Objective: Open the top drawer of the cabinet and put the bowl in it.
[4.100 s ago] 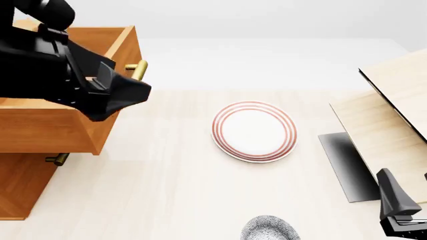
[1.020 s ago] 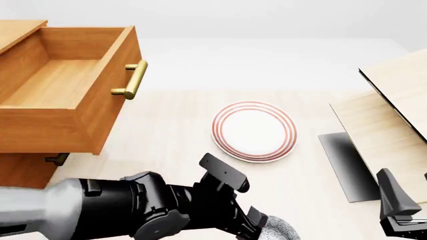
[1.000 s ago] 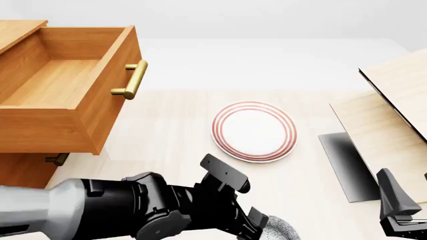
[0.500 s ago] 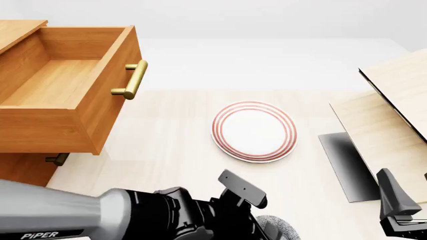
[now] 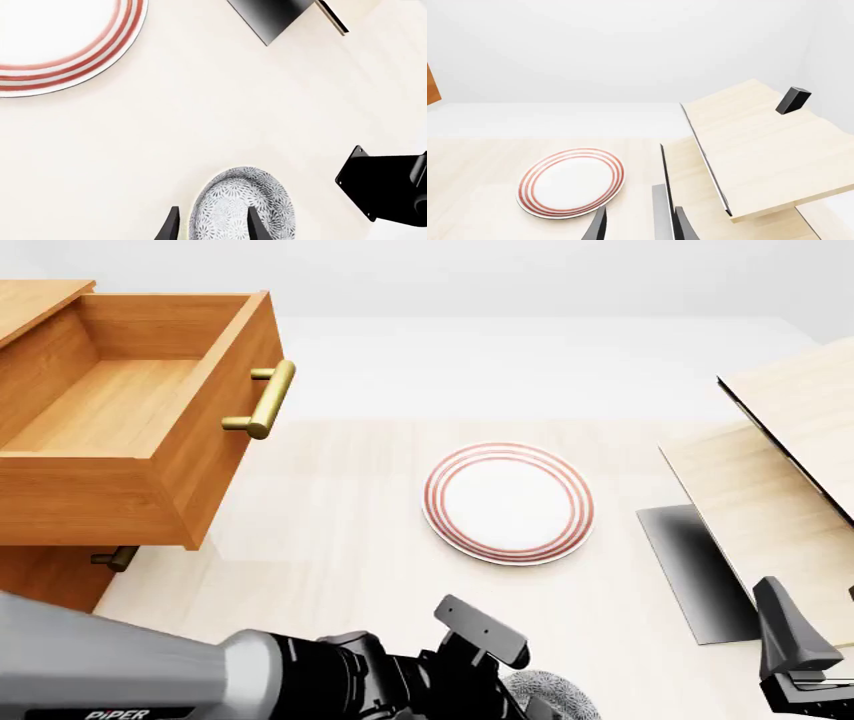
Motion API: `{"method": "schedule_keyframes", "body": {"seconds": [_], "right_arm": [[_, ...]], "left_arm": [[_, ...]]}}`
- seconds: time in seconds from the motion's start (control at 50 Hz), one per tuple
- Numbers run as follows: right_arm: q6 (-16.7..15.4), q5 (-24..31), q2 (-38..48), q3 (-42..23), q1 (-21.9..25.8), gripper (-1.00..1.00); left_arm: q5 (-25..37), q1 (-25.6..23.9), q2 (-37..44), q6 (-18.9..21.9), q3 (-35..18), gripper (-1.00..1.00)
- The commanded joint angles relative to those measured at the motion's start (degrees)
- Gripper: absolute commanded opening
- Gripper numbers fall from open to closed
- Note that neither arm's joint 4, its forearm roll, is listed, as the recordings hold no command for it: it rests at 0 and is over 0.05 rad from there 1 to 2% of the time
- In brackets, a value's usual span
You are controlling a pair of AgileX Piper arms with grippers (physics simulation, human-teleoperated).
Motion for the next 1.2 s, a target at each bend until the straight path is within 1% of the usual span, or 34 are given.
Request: {"method": "schedule_keyframes", "body": {"seconds": [0.02,0.1,0.44,0.46,0.54,0.76,0.86,0.9,0.98,1.12,1.2], "right_arm": [[-0.02,0.02,-0.11,0.04,0.01,1.00],[-0.01,0.02,-0.11,0.04,0.01,1.00],[-0.01,0.01,-0.11,0.04,0.01,1.00],[-0.01,0.03,-0.10,0.04,0.00,1.00],[-0.02,0.01,-0.11,0.04,0.00,1.00],[-0.03,0.02,-0.10,0.04,0.01,1.00],[-0.01,0.02,-0.11,0.04,0.01,1.00],[-0.01,0.02,-0.11,0.04,0.00,1.00],[-0.03,0.02,-0.10,0.04,0.01,1.00],[0.00,0.02,-0.10,0.04,0.01,1.00],[-0.02,0.02,-0.10,0.04,0.01,1.00]], "left_arm": [[-1.74,0.80,0.08,-0.29,1.77,1.00],[-2.37,1.19,0.00,-0.36,2.47,1.00],[-4.19,0.49,2.47,-1.93,2.38,1.00],[-4.27,0.42,2.52,-1.95,2.37,-1.00],[-4.82,0.32,2.45,-2.35,2.69,-1.00],[-4.34,0.68,1.18,-1.93,3.08,-1.00],[-3.16,-0.35,-1.17,-3.36,2.63,-1.00],[-1.82,0.10,-2.45,-2.43,2.46,-1.00],[-0.76,0.43,-4.42,-1.99,2.54,-1.00],[0.86,0.39,-4.99,-1.11,1.51,-1.00],[2.29,1.11,-6.41,0.09,1.32,-1.00]]}}
